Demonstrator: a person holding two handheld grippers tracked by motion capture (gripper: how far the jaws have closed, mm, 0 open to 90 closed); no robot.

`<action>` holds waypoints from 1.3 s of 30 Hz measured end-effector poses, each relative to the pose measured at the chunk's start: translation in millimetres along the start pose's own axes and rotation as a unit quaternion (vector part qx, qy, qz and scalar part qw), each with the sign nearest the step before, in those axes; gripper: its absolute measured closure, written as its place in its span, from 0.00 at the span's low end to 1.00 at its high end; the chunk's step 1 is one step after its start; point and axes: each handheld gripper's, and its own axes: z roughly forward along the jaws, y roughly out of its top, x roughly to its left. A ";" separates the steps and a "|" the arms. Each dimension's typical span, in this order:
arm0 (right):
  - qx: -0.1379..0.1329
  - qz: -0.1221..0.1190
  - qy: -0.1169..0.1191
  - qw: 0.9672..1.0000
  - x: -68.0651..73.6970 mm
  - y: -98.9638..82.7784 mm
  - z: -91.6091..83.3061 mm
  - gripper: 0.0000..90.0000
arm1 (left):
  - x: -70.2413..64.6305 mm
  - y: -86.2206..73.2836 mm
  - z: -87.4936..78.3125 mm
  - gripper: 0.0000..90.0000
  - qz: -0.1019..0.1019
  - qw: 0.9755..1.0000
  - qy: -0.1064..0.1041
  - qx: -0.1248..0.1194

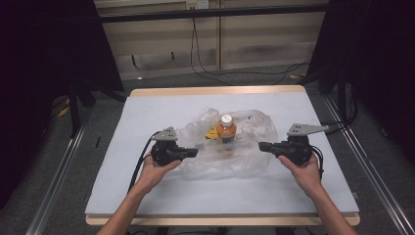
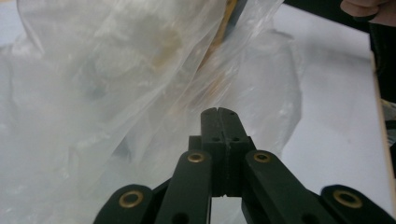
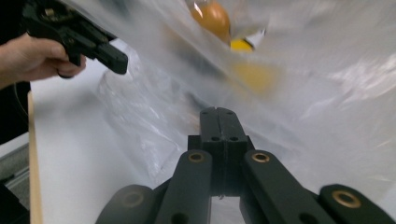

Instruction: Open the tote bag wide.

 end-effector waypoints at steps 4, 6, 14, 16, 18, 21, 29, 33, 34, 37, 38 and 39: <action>-0.019 -0.001 -0.004 1.000 1.6 9.6 -12.5 1.00 | -4.1 10.3 -1.5 1.00 0.003 1.000 -0.007 -0.024; -0.025 -0.004 -0.005 1.000 1.4 15.9 -15.7 1.00 | -6.3 18.1 -1.2 1.00 0.006 0.999 -0.008 -0.037; -0.066 -0.016 -0.007 0.998 2.0 44.7 -22.9 1.00 | -13.6 46.0 5.3 1.00 0.022 0.997 -0.020 -0.068; -0.073 -0.022 -0.007 0.997 3.1 51.2 -24.6 1.00 | -14.7 53.1 7.4 1.00 0.028 0.997 -0.018 -0.069; -0.080 -0.023 -0.009 0.997 3.3 57.8 -27.6 1.00 | -14.4 58.1 8.8 1.00 0.029 0.997 -0.018 -0.069; -0.087 -0.026 -0.017 0.996 1.2 67.5 -32.3 1.00 | -12.5 64.5 12.0 1.00 0.033 0.997 -0.015 -0.067; -0.090 -0.037 -0.001 0.995 5.3 88.9 -25.4 1.00 | -6.1 69.7 24.2 1.00 0.033 0.998 -0.009 -0.053; -0.064 -0.041 0.020 0.997 11.9 80.5 0.9 1.00 | 1.8 65.9 34.0 1.00 0.019 0.999 -0.002 -0.045; -0.061 -0.040 0.026 0.997 12.6 77.7 7.4 1.00 | 3.8 64.3 36.5 1.00 0.018 0.999 -0.002 -0.045; -0.035 -0.035 0.034 0.998 11.4 67.9 25.9 1.00 | 10.7 59.4 42.4 1.00 0.007 0.999 0.003 -0.040; -0.025 -0.034 0.033 0.999 9.1 63.9 31.5 1.00 | 13.2 57.7 44.2 1.00 0.001 0.999 0.002 -0.039; -0.017 -0.029 0.031 0.999 5.7 59.4 36.3 1.00 | 16.1 56.2 45.9 1.00 -0.002 0.999 0.006 -0.036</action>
